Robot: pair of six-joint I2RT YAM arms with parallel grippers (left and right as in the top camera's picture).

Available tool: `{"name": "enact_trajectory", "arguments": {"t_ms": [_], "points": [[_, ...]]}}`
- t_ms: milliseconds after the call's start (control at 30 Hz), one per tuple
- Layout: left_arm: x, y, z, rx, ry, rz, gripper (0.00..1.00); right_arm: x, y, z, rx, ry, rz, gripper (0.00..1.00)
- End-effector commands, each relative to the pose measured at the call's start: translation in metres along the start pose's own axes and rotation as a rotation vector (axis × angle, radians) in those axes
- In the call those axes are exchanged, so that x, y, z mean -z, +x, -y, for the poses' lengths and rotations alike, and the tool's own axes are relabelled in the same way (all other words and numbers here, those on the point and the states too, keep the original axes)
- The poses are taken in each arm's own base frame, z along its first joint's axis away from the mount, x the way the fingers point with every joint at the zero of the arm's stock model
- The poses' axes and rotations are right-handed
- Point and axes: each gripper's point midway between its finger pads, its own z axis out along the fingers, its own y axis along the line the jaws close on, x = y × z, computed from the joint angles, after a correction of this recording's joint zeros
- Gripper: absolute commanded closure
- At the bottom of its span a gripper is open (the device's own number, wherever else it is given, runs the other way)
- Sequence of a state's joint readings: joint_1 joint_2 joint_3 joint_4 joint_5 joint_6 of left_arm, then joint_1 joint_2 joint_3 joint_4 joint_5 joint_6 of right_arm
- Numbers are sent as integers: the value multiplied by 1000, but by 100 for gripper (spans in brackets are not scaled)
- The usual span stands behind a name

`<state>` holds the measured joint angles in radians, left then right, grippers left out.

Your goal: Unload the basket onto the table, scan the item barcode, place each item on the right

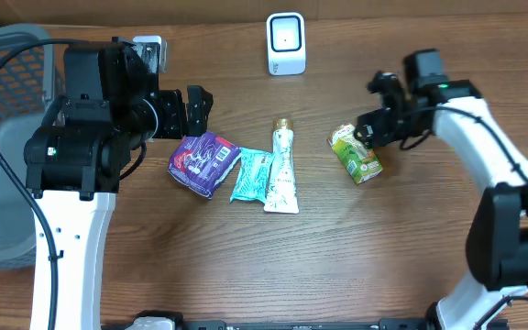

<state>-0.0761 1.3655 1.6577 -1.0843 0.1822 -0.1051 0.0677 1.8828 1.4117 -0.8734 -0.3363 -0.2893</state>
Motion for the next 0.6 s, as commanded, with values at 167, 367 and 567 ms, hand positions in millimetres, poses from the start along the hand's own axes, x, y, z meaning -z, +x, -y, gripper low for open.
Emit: {"name": "enact_trajectory", "arguments": {"t_ms": [167,367,567], "points": [[0,-4,-3,15,-11,9,0,-9,20,18,-253,-400,14,12],[0,-4,-3,15,-11,9,0,-40,42,14,-328,-492,-77,12],[0,-4,-3,15,-11,9,0,-45,46,3,-279,-536,-88,12]]}}
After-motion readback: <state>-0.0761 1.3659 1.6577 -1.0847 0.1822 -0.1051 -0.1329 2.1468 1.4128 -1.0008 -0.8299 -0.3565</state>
